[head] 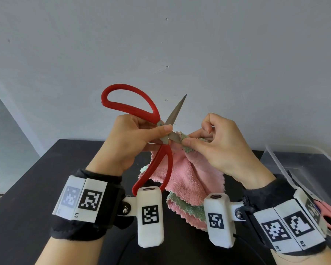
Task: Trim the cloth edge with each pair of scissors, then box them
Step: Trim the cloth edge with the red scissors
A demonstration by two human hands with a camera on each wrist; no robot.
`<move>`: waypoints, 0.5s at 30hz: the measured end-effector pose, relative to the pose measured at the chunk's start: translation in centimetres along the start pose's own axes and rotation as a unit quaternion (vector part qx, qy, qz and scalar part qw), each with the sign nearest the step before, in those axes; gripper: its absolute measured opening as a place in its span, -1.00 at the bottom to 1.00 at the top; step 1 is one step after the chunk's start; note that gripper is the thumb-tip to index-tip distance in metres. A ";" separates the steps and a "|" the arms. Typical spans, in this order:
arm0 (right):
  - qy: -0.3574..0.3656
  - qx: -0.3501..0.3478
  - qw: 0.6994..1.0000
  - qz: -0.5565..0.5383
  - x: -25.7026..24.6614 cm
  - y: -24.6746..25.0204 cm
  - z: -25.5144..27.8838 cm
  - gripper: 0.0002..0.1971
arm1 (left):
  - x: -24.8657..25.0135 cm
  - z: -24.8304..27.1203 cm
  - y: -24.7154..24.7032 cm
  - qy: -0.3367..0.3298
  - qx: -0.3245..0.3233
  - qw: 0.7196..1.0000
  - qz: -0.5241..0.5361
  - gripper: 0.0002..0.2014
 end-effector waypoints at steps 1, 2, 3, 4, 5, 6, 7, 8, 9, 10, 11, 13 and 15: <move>0.002 0.001 1.000 0.001 0.0 0.0 0.0 -0.56 | 0.0 0.0 0.0 0.000 0.000 1.000 0.000 -0.78; 0.004 0.001 1.000 0.002 0.0 0.0 0.0 -0.56 | 0.0 0.0 0.0 0.001 0.000 1.000 0.000 -0.79; 0.005 -0.001 1.000 0.002 0.0 0.1 0.0 -0.56 | 0.0 0.0 0.0 0.001 0.000 1.000 0.000 -0.79; 0.004 -0.002 1.000 0.001 0.0 0.1 0.0 -0.56 | 0.0 0.0 0.0 0.001 0.000 1.000 -0.001 -0.79; 0.005 -0.003 1.000 0.000 0.1 0.1 0.0 -0.56 | 0.0 0.0 0.0 0.001 0.001 1.000 -0.001 -0.80; 0.006 -0.003 1.000 0.001 0.1 0.0 0.0 -0.56 | 0.0 0.0 0.1 0.002 0.002 1.000 0.001 -0.81; 0.009 -0.002 1.000 0.005 0.0 0.0 -0.1 -0.56 | 0.1 0.0 0.2 0.003 0.002 1.000 0.002 -0.82; 0.012 0.000 1.000 0.008 0.0 0.0 -0.1 -0.56 | 0.1 0.0 0.3 0.003 0.003 1.000 0.002 -0.82; 0.013 -0.001 1.000 0.008 0.0 0.0 -0.1 -0.56 | 0.2 0.0 0.4 0.003 0.004 1.000 0.002 -0.83; 0.013 -0.002 1.000 0.008 -0.1 0.0 -0.1 -0.57 | 0.2 0.0 0.5 0.003 0.004 1.000 0.003 -0.84; 0.011 -0.003 1.000 0.006 -0.1 0.0 -0.1 -0.57 | 0.2 0.1 0.5 0.004 0.004 1.000 0.004 -0.84; 0.008 -0.001 1.000 0.006 0.0 0.0 -0.1 -0.57 | 0.2 0.1 0.6 0.005 0.006 1.000 0.005 -0.83; 0.013 0.002 1.000 0.017 0.1 0.1 -0.1 -0.56 | 0.3 0.1 0.6 0.002 0.008 1.000 0.003 -0.82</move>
Point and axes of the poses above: each hand's wrist, its own z-axis away from the middle knuckle, its own y-axis out of the back of the hand, x = y × z, the point moved 7 cm from there along -z, towards the middle knuckle, and after that the axes turned 7 degrees about x, right-handed, at the moved point
